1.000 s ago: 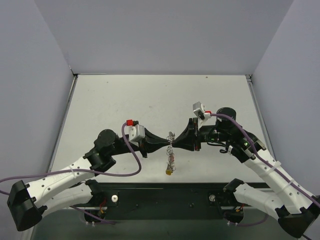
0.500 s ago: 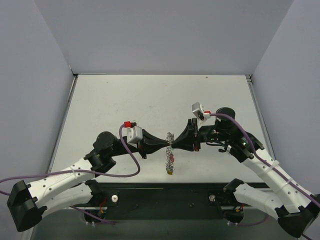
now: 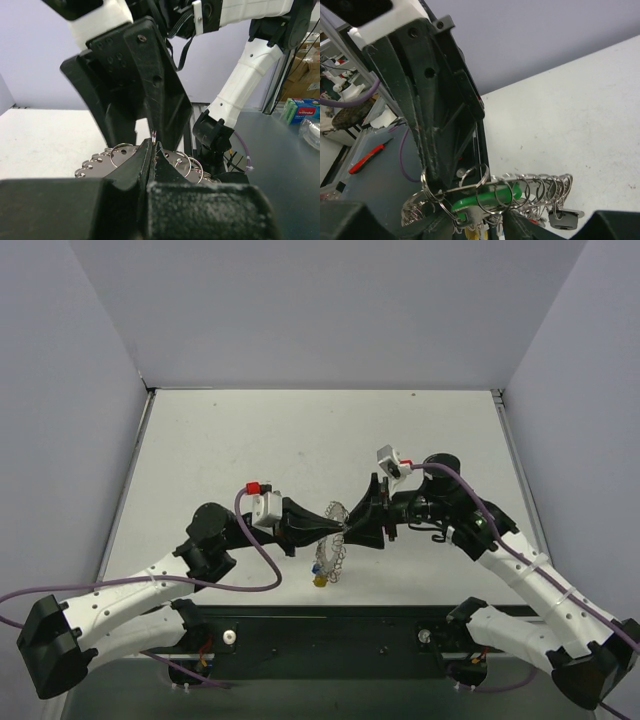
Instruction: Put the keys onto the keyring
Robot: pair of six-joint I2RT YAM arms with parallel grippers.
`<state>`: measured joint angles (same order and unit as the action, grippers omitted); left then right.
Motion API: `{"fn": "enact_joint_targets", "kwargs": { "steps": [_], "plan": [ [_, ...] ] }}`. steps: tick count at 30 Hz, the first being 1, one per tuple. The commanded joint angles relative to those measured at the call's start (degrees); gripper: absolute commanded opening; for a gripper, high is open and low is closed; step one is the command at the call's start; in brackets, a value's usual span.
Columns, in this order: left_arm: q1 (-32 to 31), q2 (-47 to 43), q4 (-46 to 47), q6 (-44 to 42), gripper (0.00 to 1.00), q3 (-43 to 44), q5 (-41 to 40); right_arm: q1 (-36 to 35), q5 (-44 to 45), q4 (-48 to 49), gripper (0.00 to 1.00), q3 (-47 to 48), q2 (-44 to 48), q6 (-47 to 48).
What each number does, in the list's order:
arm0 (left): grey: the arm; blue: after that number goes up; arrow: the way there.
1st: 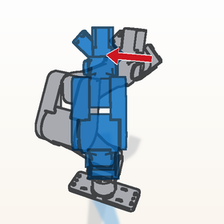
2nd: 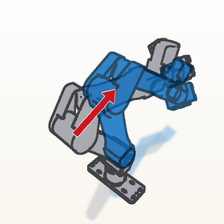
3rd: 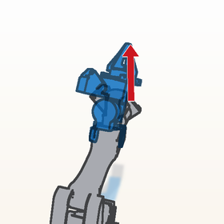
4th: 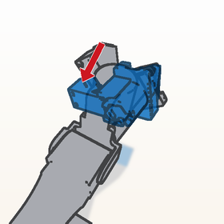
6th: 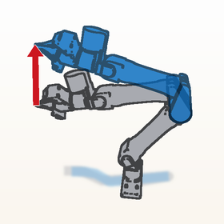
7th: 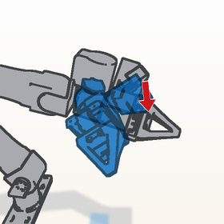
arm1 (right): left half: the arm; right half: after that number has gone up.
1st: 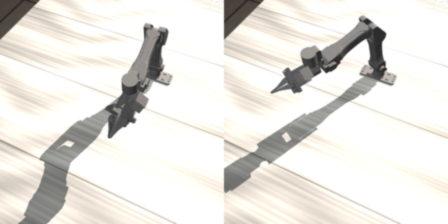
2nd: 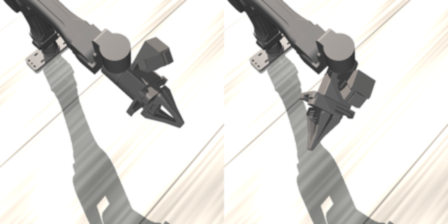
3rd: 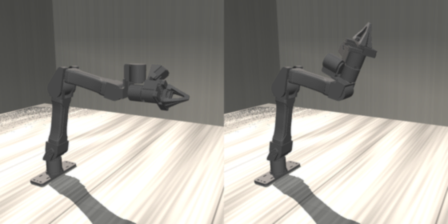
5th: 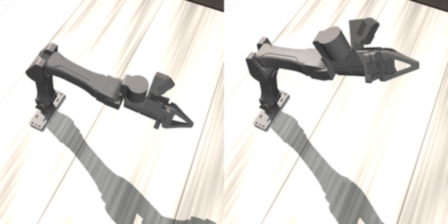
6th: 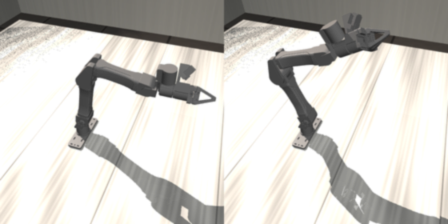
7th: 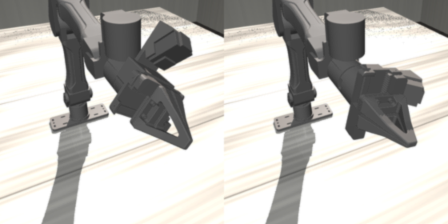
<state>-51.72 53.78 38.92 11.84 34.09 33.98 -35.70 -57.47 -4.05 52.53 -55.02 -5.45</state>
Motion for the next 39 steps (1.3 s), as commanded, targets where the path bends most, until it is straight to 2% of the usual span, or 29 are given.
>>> {"fn": "enact_joint_targets", "kwargs": {
  "steps": [1,5,9,20,28,30,32,33,34,37,39],
  "plan": [
    [-0.75,-1.13,9.96,0.38,0.0,3.53,1.62,0.63,2.53,1.51,0.48,-1.38,2.71,2.02],
    [-0.75,-2.01,8.02,-0.67,0.0,3.36,1.18,1.42,4.47,1.24,0.6,-1.47,6.94,3.25],
    [-0.66,-2.45,6.79,-1.2,0.0,2.92,0.74,1.95,5.0,1.07,0.63,-0.77,9.32,3.78],
    [-0.75,-2.54,5.82,-1.38,0.0,2.83,0.65,2.13,1.75,3.53,0.57,0.2,9.24,1.59],
    [-0.66,-2.01,5.56,-1.29,0.0,3.09,1.18,2.04,-1.58,11.61,0.53,-0.94,8.71,-3.76],
    [-0.75,-1.92,5.56,-1.29,0.0,3.18,1.36,2.04,-1.85,13.1,0.49,-1.2,8.27,-4.56],
    [-0.75,-1.66,5.65,-1.29,0.0,3.27,1.53,2.13,-2.64,13.37,0.4,-1.21,7.57,-5.0],
    [-0.66,-1.75,5.73,-1.2,0.0,3.27,1.62,2.04,-2.99,13.37,0.35,-1.12,6.95,-5.18],
    [-0.66,-1.66,5.82,-1.2,0.0,3.27,1.62,2.04,-3.95,13.46,0.22,-1.03,6.6,-5.18],
    [-0.66,-1.83,5.99,-1.11,0.0,3.36,1.62,2.04,-4.58,13.28,0.06,-0.94,5.98,-5.18],
    [-0.66,-1.92,6.17,-1.2,0.0,3.18,1.62,2.04,-4.49,13.28,0.0,-1.03,5.98,-5.09]
  ]
}}
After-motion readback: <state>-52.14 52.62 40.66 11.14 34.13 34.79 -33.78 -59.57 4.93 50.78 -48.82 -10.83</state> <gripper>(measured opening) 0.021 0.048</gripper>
